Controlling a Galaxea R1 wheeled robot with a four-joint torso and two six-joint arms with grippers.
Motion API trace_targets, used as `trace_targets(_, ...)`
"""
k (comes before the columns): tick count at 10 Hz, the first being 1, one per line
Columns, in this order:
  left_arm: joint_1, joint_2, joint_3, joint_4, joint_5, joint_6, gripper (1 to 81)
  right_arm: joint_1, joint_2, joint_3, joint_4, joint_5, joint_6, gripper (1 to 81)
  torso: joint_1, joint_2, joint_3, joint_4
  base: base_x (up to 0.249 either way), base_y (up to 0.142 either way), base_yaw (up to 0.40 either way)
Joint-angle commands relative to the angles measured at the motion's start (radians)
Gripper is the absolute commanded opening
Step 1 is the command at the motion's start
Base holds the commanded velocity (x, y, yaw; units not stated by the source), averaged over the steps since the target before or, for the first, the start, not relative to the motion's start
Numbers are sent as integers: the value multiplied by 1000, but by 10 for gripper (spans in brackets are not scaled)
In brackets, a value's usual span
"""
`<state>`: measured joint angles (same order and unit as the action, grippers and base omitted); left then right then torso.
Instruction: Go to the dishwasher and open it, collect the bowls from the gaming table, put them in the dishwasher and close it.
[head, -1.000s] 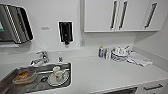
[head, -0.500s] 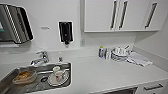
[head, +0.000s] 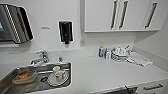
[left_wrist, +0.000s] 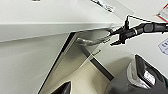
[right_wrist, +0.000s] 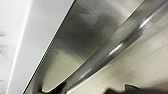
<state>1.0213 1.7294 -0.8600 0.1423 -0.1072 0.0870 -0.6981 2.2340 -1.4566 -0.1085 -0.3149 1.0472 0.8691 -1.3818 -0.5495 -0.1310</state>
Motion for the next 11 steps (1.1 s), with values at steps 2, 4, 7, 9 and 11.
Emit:
trace_targets(2,-80,-39,35,26,15,11,811,179,40,-91,7,-73,115,811,0,0,0,0,0,0,0)
trace_targets(4,-80,-30,33,29,18,13,811,177,77,-155,10,-76,134,811,0,0,0,0,0,0,0)
trace_targets(7,-77,-19,29,29,24,14,811,154,109,-209,4,-78,134,811,0,0,0,0,0,0,0)
trace_targets(9,-76,-11,27,31,26,14,811,131,141,-264,-3,-78,131,811,0,0,0,0,0,0,0)
trace_targets(11,-74,-6,13,31,26,14,811,104,152,-277,-8,-78,128,811,0,0,0,0,0,0,0)
